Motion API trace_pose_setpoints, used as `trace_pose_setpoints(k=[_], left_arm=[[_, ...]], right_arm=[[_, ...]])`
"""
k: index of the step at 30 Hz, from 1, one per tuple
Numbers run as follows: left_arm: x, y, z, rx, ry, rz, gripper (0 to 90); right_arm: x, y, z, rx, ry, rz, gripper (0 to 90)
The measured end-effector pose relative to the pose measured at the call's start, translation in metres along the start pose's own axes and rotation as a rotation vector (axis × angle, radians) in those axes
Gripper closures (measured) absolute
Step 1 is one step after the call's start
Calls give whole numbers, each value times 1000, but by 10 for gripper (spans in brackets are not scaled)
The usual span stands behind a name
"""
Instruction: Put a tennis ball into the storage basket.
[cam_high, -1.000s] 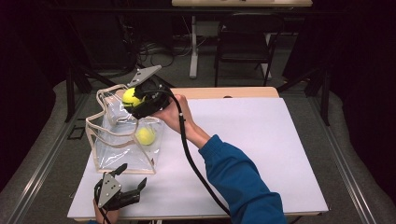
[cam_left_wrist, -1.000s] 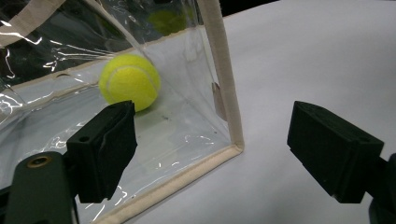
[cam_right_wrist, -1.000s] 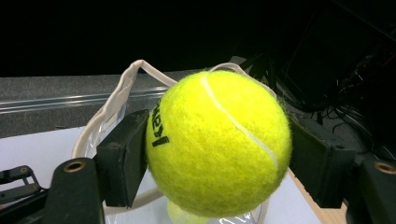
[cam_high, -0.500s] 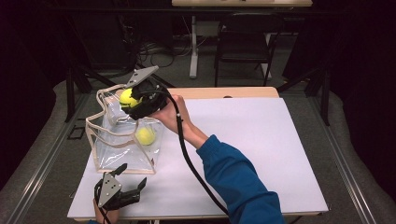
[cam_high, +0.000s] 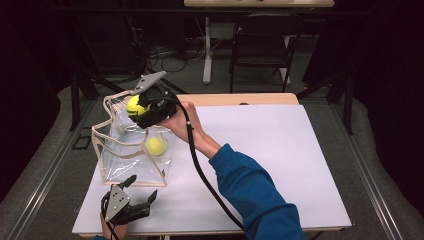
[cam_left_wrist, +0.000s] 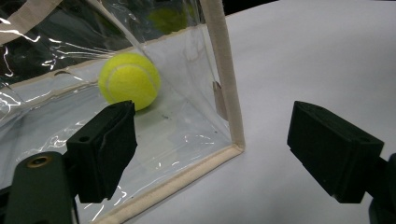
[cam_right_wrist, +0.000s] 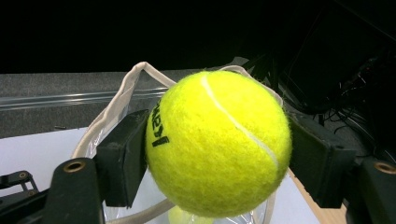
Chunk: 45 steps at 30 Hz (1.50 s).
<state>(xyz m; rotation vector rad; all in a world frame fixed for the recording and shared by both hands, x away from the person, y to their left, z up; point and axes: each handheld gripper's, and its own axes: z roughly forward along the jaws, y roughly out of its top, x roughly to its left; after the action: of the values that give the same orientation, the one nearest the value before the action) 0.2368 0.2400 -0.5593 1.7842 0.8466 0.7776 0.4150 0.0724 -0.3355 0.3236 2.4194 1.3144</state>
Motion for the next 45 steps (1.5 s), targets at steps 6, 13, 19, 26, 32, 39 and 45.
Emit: trace_pose_setpoints(k=[6,13,19,26,32,39,45], left_arm=[[-1,0,0,-2,-1,-3,159],[0,0,0,-7,-1,-1,160],[0,0,-1,-8,0,-2,159],[0,0,-1,-10,1,-6,159],[0,0,-1,-10,3,-7,159],[0,0,-1,-10,3,-5,159],[0,0,-1,-11,4,-5,159]], right_arm=[[2,1,2,-6,2,-4,261],[5,5,2,-15,1,-9,261],[8,9,4,-21,7,-11,261],[10,9,11,-19,13,-8,261],[12,9,14,-9,14,-16,261],[11,8,19,4,18,-13,261],[13,8,22,13,20,-18,261]])
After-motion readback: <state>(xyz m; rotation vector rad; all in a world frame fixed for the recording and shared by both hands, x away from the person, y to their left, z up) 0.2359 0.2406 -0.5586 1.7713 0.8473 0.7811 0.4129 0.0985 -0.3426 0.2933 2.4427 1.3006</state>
